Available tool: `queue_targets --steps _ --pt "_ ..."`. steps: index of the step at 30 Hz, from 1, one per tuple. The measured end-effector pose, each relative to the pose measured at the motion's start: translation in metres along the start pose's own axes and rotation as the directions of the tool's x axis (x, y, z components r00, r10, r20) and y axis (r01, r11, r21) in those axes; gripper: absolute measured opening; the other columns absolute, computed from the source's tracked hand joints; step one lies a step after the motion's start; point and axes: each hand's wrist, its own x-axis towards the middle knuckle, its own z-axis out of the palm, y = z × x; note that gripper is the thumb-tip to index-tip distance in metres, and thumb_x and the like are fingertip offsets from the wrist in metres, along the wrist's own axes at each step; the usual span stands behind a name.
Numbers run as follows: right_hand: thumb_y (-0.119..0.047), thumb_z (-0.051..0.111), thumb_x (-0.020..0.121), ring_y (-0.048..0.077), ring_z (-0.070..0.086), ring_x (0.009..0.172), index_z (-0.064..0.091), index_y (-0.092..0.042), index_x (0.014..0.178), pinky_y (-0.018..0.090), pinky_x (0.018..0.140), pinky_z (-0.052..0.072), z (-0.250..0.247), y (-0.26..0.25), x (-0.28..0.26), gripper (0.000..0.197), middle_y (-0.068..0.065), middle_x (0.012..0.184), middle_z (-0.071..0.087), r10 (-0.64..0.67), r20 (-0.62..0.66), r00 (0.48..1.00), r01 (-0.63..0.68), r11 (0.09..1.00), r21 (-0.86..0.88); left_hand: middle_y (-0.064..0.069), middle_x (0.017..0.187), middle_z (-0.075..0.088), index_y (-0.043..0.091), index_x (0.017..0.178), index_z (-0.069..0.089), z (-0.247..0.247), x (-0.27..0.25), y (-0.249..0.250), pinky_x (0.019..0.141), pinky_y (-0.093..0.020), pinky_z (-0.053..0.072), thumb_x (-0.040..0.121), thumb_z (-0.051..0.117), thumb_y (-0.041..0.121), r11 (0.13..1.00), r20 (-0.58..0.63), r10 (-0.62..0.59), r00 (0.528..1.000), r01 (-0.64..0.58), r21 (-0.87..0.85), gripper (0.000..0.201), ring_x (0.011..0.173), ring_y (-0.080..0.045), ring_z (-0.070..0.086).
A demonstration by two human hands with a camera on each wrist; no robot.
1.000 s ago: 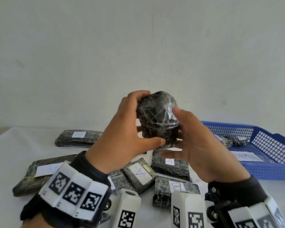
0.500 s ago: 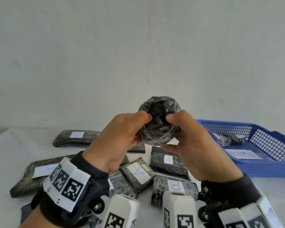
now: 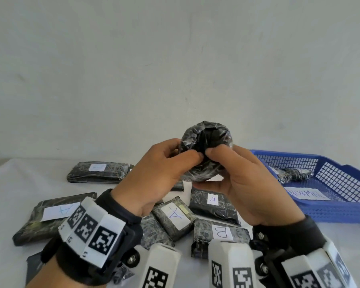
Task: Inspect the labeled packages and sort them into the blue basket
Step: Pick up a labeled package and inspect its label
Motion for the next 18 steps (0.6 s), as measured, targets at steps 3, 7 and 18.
queue_targets --steps 3,7,18 --pt "-0.020 0.060 0.085 0.027 0.077 0.097 0.074 -0.004 0.096 0.059 0.092 0.061 -0.0014 0.0023 0.0025 0.024 0.018 0.103 0.078 -0.025 0.000 1.000 0.025 1.000 -0.007 -0.012 0.105 0.077 0.023 0.099 0.077 -0.0031 -0.0021 0.0032 0.105 -0.057 0.052 0.066 0.072 0.057 1.000 0.059 -0.027 0.998 0.027 0.001 0.047 0.101 -0.028 0.074" --pt "-0.015 0.058 0.099 0.028 0.075 0.101 0.075 -0.006 0.099 0.059 0.094 0.060 -0.0016 0.0032 0.0018 0.019 0.012 0.100 0.079 -0.023 0.014 1.000 0.023 0.999 -0.024 0.003 0.085 0.075 0.027 0.080 0.076 -0.0051 -0.0020 0.0069 0.095 -0.045 0.054 0.064 0.066 0.056 0.995 0.097 -0.060 0.993 0.068 -0.074 0.035 0.081 -0.010 0.070" --pt "-0.038 0.074 0.089 0.030 0.078 0.096 0.078 -0.009 0.102 0.054 0.094 0.061 -0.0012 -0.0022 0.0008 0.032 0.013 0.100 0.081 -0.006 -0.028 1.000 0.006 1.000 0.000 -0.006 0.090 0.055 -0.005 0.102 0.057 -0.0007 -0.0039 0.0053 0.099 -0.072 0.045 0.069 0.060 0.060 0.998 0.063 -0.061 0.996 0.060 0.018 0.073 0.087 -0.023 0.050"
